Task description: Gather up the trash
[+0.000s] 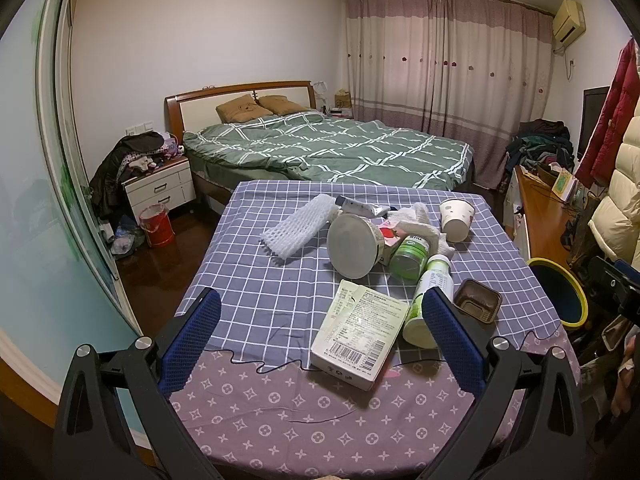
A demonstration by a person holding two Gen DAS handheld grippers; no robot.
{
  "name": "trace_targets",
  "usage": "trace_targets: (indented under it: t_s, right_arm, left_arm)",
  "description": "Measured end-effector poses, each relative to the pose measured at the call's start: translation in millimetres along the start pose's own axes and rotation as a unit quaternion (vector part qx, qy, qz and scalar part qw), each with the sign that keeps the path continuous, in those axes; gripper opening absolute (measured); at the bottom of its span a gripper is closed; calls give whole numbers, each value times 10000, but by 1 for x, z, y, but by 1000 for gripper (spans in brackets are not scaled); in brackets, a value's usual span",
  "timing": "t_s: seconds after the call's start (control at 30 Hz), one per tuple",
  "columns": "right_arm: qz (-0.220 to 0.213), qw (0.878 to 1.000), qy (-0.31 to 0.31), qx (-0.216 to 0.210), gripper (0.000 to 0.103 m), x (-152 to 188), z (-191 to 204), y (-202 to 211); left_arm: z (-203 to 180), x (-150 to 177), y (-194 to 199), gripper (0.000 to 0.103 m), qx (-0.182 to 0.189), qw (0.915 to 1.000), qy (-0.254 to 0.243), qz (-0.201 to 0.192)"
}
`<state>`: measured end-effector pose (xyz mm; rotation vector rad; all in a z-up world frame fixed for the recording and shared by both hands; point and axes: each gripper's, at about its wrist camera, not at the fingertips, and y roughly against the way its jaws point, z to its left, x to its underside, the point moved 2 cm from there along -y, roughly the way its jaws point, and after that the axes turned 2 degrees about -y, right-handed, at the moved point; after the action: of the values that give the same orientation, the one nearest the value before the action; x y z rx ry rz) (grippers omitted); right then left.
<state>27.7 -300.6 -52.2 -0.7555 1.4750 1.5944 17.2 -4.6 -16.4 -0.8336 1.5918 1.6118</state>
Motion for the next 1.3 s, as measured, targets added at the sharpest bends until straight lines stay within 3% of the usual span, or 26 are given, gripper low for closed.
trace_targets:
  t_s: [1.3]
  right_arm:
    - [55, 10000, -3, -23, 97, 3, 3, -2]
  left_arm:
    - [-7, 7, -5, 99, 31, 10000, 0, 61]
